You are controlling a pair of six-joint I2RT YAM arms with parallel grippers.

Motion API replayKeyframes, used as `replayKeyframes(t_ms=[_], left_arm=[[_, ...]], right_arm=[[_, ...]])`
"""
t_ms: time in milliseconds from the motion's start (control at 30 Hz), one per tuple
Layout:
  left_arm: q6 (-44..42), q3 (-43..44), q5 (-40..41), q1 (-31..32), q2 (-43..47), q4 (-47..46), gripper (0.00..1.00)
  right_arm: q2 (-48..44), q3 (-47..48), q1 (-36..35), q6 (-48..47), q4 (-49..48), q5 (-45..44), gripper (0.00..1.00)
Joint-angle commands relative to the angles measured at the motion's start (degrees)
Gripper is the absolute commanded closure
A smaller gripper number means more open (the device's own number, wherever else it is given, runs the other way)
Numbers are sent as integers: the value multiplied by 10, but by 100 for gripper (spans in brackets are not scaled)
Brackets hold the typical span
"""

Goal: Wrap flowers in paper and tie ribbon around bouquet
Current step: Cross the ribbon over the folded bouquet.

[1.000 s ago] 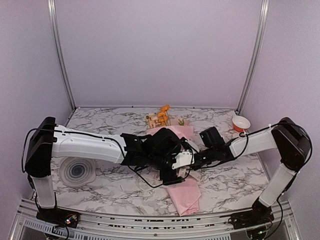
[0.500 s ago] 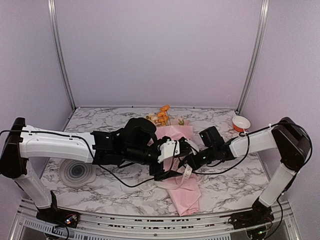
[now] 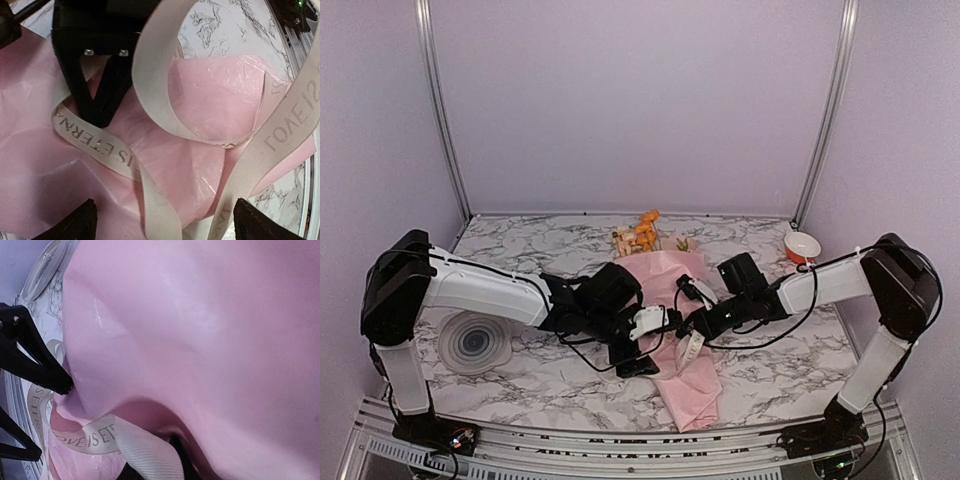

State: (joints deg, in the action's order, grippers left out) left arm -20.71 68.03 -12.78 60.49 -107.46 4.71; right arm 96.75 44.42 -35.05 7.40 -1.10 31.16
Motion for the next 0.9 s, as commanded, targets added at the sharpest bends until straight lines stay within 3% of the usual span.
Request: replayKeyframes(t_ms=[0,200,500,633,733,867], left_arm=[[1,18,-37,5,-20,22,4],[-9,9,-73,6,-21,25,6],[-27,26,-6,28,-49,44,22],[-28,34,11,28,-55,43,43],[-24,37,16,29,-52,39,66],[-19,34,20,29,-39,25,90]], right_arm=[[5,14,5,-7,13,-4,84],[5,14,5,-7,14,-4,84],[3,13,5,-8,17,-8,84],[2,14,5,-7,19,-9,84],[-1,14,5,-6,19,-9,84],[0,13,5,-6,19,-8,84]])
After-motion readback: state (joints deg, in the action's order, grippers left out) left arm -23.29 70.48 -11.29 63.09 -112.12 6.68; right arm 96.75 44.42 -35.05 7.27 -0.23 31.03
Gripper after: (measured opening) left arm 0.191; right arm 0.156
